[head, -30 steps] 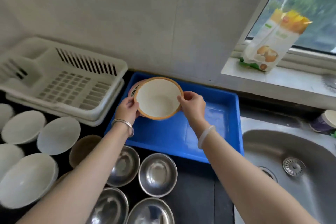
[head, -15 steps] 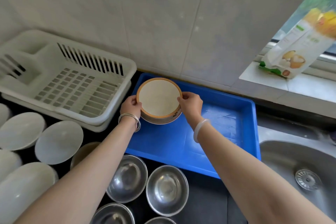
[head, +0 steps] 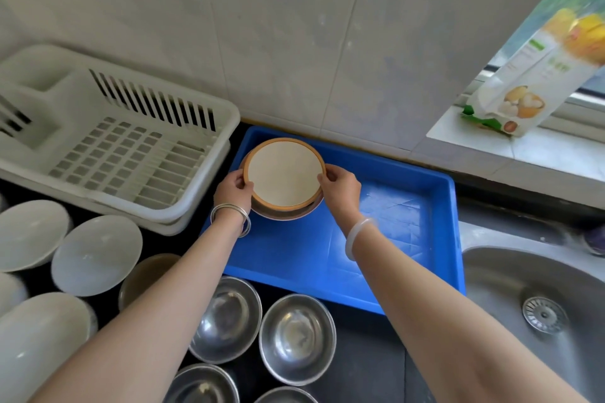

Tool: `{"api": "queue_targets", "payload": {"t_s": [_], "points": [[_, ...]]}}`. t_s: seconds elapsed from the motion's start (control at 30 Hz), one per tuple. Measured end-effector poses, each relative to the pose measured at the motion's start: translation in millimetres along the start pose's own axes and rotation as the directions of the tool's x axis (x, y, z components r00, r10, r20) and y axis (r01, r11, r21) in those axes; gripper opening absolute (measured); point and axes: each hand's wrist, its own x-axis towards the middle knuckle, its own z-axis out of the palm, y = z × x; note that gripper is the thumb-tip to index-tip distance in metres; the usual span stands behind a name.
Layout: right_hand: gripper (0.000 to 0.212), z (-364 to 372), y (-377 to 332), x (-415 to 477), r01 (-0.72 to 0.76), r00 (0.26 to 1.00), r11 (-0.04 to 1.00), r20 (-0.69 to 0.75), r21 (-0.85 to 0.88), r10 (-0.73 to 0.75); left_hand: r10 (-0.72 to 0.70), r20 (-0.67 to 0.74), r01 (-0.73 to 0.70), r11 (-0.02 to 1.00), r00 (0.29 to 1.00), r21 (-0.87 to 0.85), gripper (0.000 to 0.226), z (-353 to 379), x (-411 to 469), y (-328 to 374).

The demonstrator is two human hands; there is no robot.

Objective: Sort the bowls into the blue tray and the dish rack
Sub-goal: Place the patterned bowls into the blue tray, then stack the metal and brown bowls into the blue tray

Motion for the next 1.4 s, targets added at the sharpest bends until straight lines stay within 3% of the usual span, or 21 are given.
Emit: {"api": "queue_targets", "payload": {"t_s": [0.2, 0.37, 0.5, 0.63, 0.8, 1.0, 1.2, 1.4], "points": [[0.039, -18, -4, -18, -0.004, 0.996, 1.0, 0.089, 0.014, 0.003, 0.028, 0.087, -0.03, 0.999, 0.996, 0.02, 0.042, -11, -24, -2], [0.027, -46, 8, -66, 0.087, 0.994, 0.996, 0.07, 0.015, -0.088, -0.029, 0.115, 0.025, 0.999, 0.993, 0.03, 0.037, -37, -90, -23], [0.02, -59, 35, -120, 0.024, 0.964, 1.0, 0.266, 0.011, -0.026, -0.07, 0.163, 0.049, 0.99, 0.984, 0.129, 0.02, -52, -162, -50], [0.017, -68, 71, -176, 0.012, 0.926, 0.995, 0.378, -0.096, 0.025, -0.112, 0.175, 0.053, 0.949, 0.978, 0.31, 0.015, -63, -224, -82], [0.016, -74, 112, -213, -0.045, 0.953, 0.946, 0.271, -0.32, 0.137, -0.161, 0.173, 0.079, 0.911, 0.972, 0.405, 0.022, -67, -252, -114], [0.012, -54, 114, -215, -0.281, 0.886, 0.952, 0.349, -0.118, 0.305, -0.133, 0.299, -0.05, 0.844, 0.945, 0.534, 0.029, -60, -250, -121], [0.024, -61, 116, -217, -0.366, 0.89, 0.93, 0.304, 0.035, 0.339, -0.081, 0.293, -0.13, 0.763, 0.953, 0.633, 0.022, -55, -244, -117], [0.021, -86, 115, -223, -0.371, 0.902, 0.927, 0.259, 0.051, 0.346, -0.06, 0.263, -0.123, 0.769, 0.963, 0.627, 0.019, -57, -242, -118]]}}
